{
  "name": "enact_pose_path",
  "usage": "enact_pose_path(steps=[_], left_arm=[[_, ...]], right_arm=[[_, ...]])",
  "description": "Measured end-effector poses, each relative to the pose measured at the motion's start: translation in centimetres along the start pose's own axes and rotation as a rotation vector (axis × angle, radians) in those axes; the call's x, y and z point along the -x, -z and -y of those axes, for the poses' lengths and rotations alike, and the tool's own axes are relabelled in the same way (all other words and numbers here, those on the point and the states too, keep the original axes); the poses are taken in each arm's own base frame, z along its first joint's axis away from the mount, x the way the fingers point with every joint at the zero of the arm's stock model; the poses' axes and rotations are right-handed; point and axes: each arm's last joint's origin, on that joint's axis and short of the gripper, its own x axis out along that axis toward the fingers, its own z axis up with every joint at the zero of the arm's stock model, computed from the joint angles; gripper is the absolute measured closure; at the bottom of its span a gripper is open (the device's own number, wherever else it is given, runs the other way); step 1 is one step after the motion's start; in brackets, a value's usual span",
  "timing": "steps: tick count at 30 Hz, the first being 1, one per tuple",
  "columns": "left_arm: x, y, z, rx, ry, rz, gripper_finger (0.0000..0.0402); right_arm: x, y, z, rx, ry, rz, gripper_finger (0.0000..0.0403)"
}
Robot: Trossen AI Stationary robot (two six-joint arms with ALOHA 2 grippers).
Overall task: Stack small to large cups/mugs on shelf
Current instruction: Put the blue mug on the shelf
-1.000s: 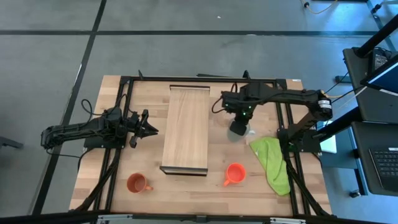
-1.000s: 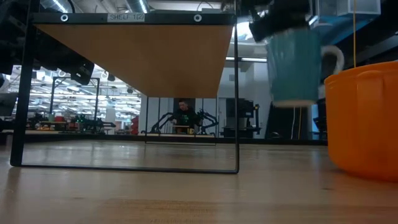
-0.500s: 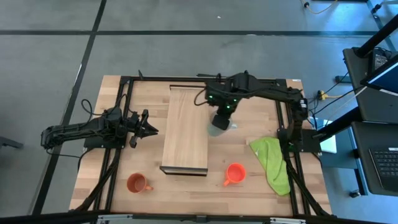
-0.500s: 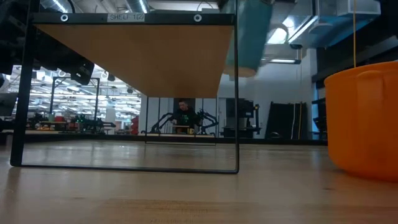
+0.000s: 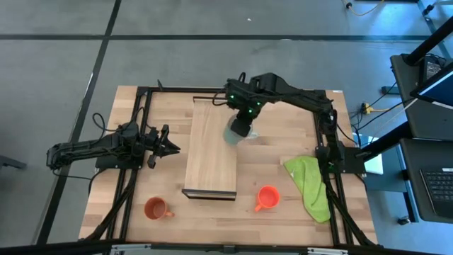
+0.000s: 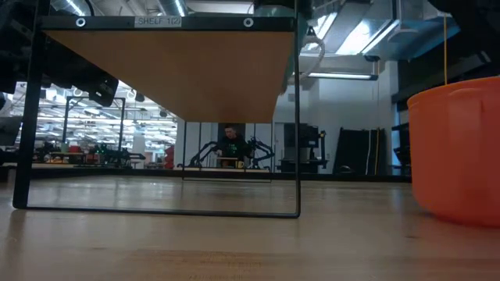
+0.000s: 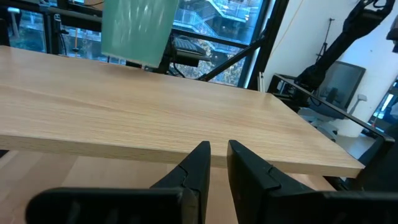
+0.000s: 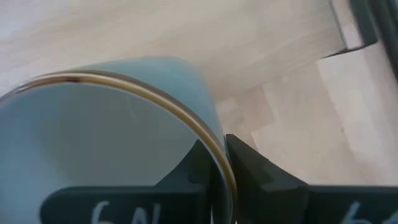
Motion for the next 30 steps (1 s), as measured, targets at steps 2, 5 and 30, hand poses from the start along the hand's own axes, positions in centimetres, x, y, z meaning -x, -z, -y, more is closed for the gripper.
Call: enact_pose_path(steps=[2,5,30], left_arm=[[0.0,0.0,0.0,0.0,0.0,-0.001,0.0351],[0.0,0.0,0.0,0.0,0.0,0.0,0.0351],[0.0,0.0,0.0,0.0,0.0,0.0,0.0351]], right_arm=[[-0.6,-0.4,0.0,0.008,-0.002,-0.001,0.0365],[-1.1,-0.8,-0.1,0.018,-0.011,0.013,0.0368],[-1.0,-1.8,-0.2,0.082,-0.035,0.114,0.036]])
